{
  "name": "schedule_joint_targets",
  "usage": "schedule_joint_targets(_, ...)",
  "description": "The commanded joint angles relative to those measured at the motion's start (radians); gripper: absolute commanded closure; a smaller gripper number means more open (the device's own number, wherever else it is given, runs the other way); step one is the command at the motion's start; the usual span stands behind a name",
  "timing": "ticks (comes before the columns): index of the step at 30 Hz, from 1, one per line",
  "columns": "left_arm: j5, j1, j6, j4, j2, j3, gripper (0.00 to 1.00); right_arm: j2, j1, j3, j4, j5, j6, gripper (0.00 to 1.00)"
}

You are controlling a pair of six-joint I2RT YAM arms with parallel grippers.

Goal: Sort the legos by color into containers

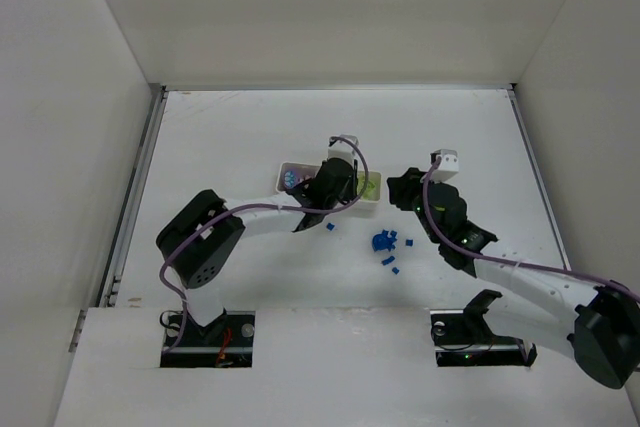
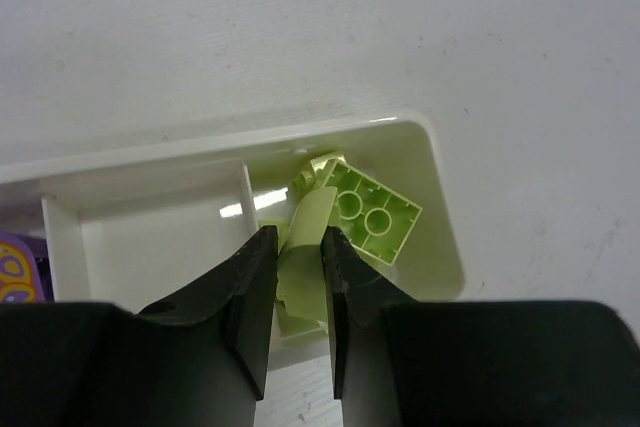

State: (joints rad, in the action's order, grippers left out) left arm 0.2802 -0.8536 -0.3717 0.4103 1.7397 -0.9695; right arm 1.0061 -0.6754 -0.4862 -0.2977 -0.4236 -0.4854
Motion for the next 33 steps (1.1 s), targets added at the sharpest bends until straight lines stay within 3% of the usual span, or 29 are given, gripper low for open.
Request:
schedule_joint_targets(1,0.028,-0.023,0.036,0.004,0.017,-0.044,0.85,-0.015,-0.002,0.008,-0.035,-0.01,-0.012,0.55)
schedule_joint_targets(8,0.022,-0.04,0.02,0.018,0.057,-0.087,0.81,0.002,-0.003,0.008,-0.037,-0.01,-0.012,0.5)
schedule_joint_targets(13,0.028,-0.029,0.001,0.018,0.012,-0.061,0.56,0.0,0.0,0.009,-0.043,-0.01,-0.012,0.39)
schedule_joint_targets(18,0.033,-0.022,-0.006,0.018,-0.103,-0.012,0.49,0.003,-0.003,0.009,-0.044,-0.01,-0.01,0.39)
schedule_joint_targets(22,0.042,-0.011,-0.006,0.016,-0.225,0.043,0.54,0.023,-0.003,-0.002,-0.044,-0.009,-0.005,0.49)
schedule_joint_targets(27,0.03,-0.015,-0.033,-0.043,-0.367,0.155,0.78,0.049,-0.009,-0.017,-0.026,-0.009,-0.012,0.77)
schedule_joint_targets(33,0.048,-0.072,-0.078,-0.145,-0.468,0.308,0.78,0.081,-0.011,-0.034,-0.008,-0.007,-0.013,0.79)
